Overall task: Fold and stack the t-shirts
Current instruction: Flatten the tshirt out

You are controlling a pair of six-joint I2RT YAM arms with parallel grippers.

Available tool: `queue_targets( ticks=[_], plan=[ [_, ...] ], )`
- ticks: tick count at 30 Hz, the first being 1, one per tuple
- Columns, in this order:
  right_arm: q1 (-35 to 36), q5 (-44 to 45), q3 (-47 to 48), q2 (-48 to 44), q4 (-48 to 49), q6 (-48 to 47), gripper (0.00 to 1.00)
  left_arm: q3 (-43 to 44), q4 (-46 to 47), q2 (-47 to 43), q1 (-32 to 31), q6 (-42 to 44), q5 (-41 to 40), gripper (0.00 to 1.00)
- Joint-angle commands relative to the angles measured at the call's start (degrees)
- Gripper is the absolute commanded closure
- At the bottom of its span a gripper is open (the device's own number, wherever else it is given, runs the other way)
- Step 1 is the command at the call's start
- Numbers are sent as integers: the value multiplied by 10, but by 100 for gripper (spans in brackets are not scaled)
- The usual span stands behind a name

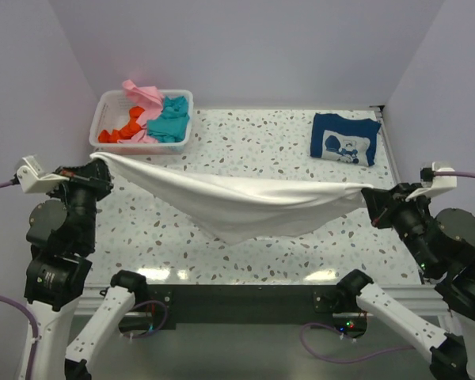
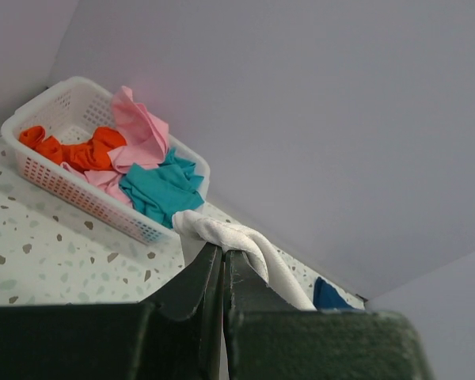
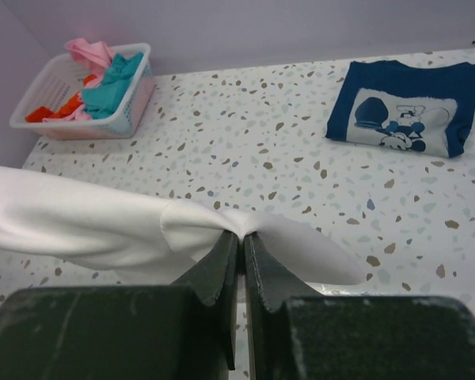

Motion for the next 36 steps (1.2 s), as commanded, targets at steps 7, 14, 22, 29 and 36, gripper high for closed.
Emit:
queue_targets(
  ticks=[7, 14, 22, 29, 36],
  plan=[
    [1, 22, -99, 25, 58, -3, 92, -69, 25, 121, 4, -7, -16, 100],
    [-1, 69, -219, 172, 167, 1, 96, -124, 87, 325, 4, -8, -18, 100],
    [-114, -82, -242, 371, 276, 10, 99, -118, 162, 491, 5, 7, 28, 49],
    [-143, -103, -257, 421, 287, 16, 99, -180, 177, 457, 4, 14, 121, 0],
    [-146, -92, -271, 416, 292, 17, 98, -298, 140, 308, -98, -25, 189, 0]
  ],
)
